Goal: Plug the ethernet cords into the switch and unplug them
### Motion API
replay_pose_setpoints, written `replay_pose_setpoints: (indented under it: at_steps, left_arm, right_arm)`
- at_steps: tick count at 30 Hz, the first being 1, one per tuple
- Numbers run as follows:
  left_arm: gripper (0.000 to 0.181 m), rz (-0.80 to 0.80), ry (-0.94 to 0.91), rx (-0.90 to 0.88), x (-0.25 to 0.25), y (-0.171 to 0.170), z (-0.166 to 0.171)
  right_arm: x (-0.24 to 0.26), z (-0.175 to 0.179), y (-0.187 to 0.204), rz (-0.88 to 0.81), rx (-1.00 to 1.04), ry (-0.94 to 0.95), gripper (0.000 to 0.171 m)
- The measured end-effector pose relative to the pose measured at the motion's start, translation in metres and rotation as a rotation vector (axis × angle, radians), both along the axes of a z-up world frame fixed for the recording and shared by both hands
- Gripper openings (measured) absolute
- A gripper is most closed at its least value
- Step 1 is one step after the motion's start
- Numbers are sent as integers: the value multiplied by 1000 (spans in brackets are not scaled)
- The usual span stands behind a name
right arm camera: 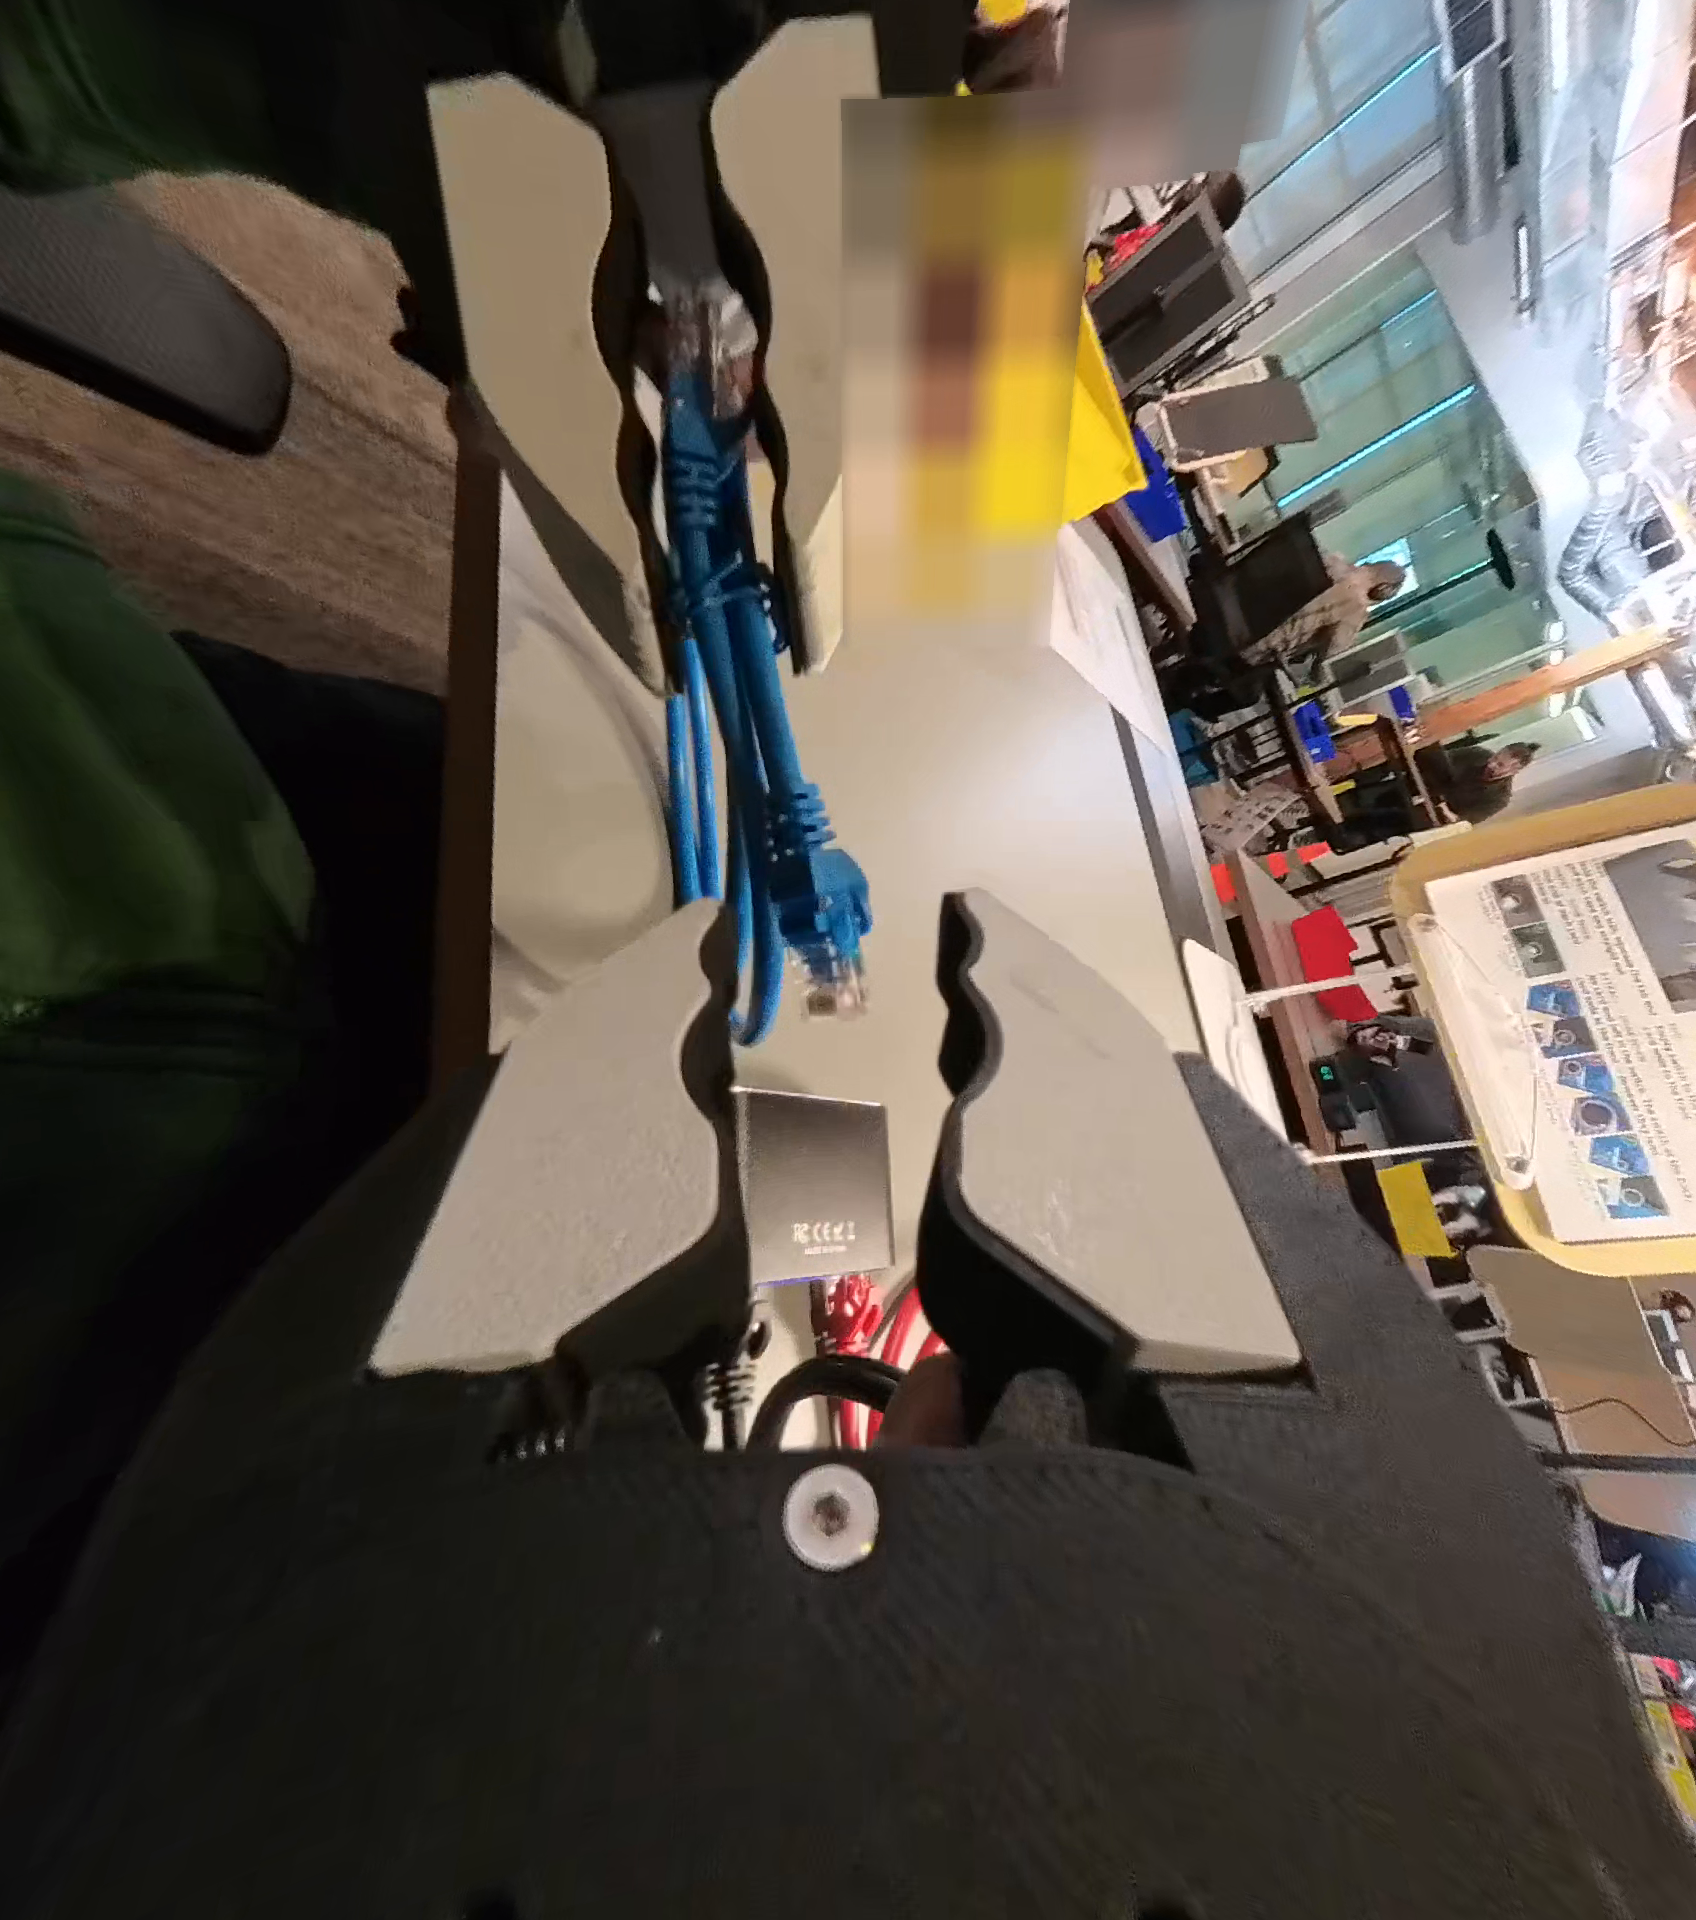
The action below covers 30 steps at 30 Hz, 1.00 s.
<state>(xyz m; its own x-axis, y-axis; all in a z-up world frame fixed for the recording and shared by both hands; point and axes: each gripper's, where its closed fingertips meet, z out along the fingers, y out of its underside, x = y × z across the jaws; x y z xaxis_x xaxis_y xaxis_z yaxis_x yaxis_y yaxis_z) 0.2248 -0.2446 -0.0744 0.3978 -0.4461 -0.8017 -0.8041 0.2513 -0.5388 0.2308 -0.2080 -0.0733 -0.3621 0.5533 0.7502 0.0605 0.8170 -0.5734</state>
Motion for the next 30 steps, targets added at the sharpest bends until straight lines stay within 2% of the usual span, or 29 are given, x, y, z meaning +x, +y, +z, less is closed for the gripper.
replay_pose_setpoints:
  at_steps: [3,5,18,30]
  left_arm:
    - [22,1,-1,-6,-2,-1,-1]
    - [22,9,-6,-1,-5,-1,0]
    - [20,71,-90,34,-40,-10,13]
    - [17,89,-140,19,-60,-15,12]
  right_arm:
    - [1,1,1,13,-2,11,18]
    - [4,5,1,29,-29,14,16]
    - [14,26,11,32,-128,46,15]
    - [21,31,21,41,-162,34,15]
